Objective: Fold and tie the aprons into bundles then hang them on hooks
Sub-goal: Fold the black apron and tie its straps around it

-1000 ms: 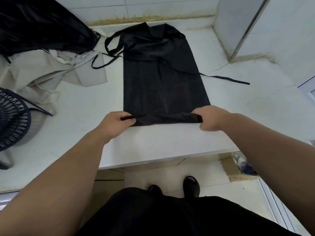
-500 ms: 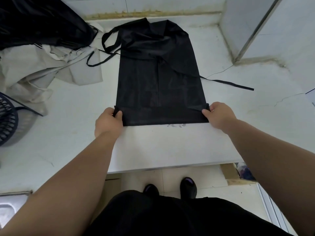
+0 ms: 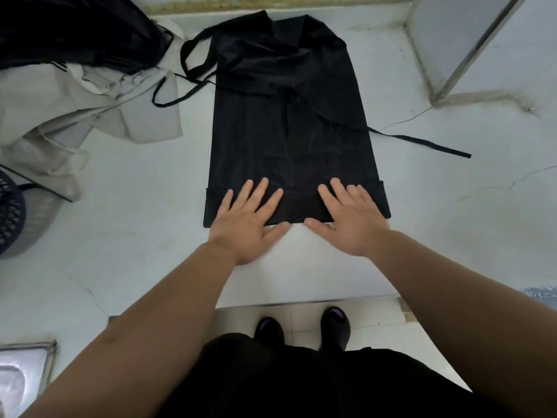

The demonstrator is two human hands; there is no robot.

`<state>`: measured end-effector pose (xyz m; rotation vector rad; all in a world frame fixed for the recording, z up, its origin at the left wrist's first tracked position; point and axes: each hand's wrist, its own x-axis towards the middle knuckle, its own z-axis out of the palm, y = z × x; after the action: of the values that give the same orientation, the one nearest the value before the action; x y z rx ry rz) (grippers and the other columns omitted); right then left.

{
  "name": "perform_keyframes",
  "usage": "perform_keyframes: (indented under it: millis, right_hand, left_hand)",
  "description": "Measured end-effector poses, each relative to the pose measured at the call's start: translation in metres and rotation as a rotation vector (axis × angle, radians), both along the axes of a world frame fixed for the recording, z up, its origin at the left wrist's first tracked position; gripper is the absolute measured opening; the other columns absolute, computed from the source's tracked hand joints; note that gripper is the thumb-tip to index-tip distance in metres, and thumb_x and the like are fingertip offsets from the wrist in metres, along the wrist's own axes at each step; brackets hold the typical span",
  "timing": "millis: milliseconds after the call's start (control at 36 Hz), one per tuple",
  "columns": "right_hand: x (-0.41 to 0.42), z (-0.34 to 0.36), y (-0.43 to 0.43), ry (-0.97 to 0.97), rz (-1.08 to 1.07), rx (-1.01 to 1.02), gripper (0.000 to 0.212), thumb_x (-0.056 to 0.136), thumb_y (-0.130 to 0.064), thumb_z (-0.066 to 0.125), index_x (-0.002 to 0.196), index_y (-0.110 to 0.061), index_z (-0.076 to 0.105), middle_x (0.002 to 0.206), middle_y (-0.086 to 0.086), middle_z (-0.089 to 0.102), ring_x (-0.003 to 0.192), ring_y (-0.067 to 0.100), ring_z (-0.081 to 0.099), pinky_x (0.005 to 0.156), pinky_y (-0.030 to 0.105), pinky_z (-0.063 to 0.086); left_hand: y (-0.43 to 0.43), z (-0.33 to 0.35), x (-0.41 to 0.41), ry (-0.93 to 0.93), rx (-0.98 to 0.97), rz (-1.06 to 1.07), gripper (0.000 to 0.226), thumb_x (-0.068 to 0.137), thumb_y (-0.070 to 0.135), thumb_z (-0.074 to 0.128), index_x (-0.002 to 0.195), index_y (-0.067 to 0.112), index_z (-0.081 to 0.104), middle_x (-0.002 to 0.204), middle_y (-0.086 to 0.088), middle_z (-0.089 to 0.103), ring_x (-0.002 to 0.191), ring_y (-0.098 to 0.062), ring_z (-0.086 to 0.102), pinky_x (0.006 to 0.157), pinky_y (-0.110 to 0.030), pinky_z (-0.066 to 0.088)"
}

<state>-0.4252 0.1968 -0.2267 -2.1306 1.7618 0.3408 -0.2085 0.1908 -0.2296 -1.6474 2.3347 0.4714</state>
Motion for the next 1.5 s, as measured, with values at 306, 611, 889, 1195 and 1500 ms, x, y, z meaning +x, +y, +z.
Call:
perform_keyframes:
  millis: [306, 611, 889, 1195, 1500]
  right_hand:
    - [-0.017, 0.009, 0.001, 0.067, -0.057, -0.004, 0.096, 0.078, -0.082, 0.017, 0.15, -0.02, 0.009, 0.157, 0.007, 0.009, 0.136, 0.029, 0.023, 0.118, 0.041, 0.014]
    - [0.0, 0.036, -0.011, -0.034, -0.027, -0.032, 0.046, 0.101, -0.048, 0.021, 0.105, -0.022, 0.058, 0.106, -0.007, 0.058, 0.111, 0.022, 0.056, 0.098, 0.037, 0.035]
    - [-0.012, 0.054, -0.026, 0.005, 0.008, 0.148, 0.058, 0.088, -0.036, 0.054, 0.143, -0.031, 0.035, 0.146, -0.006, 0.04, 0.129, 0.018, 0.043, 0.102, 0.033, 0.038]
    - [-0.042, 0.064, -0.07, -0.209, -0.352, 0.096, 0.008, 0.081, -0.021, 0.06, 0.077, -0.014, 0.059, 0.075, -0.001, 0.053, 0.081, 0.023, 0.054, 0.063, 0.026, 0.039]
    - [-0.019, 0.031, -0.053, -0.171, -0.699, -0.231, 0.076, 0.081, -0.027, 0.064, 0.143, -0.018, 0.021, 0.134, 0.012, 0.04, 0.119, 0.035, 0.044, 0.094, 0.046, 0.039]
  left_hand:
    - [-0.006, 0.009, 0.03, -0.23, 0.0, 0.166, 0.063, 0.096, 0.06, 0.004, 0.15, 0.035, -0.016, 0.159, -0.001, -0.022, 0.144, -0.028, -0.024, 0.115, -0.056, -0.007]
    - [-0.007, 0.025, 0.019, 0.16, -0.012, 0.064, 0.077, 0.082, 0.065, 0.057, 0.147, 0.031, 0.033, 0.152, 0.007, 0.025, 0.14, -0.017, 0.022, 0.116, -0.034, 0.022]
    - [-0.056, 0.064, 0.019, 0.159, 0.153, 0.118, 0.035, 0.096, 0.015, 0.042, 0.123, 0.02, 0.063, 0.119, -0.001, 0.062, 0.109, -0.024, 0.054, 0.093, -0.031, 0.044]
    - [-0.075, 0.047, 0.059, 0.805, 0.413, 0.854, 0.017, 0.089, 0.007, 0.063, 0.104, 0.013, 0.067, 0.112, -0.006, 0.068, 0.099, -0.02, 0.065, 0.084, -0.029, 0.052]
    - [-0.042, 0.012, 0.017, 0.318, -0.368, 0.644, 0.061, 0.087, 0.013, 0.059, 0.143, 0.01, 0.035, 0.143, -0.016, 0.039, 0.124, -0.037, 0.041, 0.095, -0.045, 0.041]
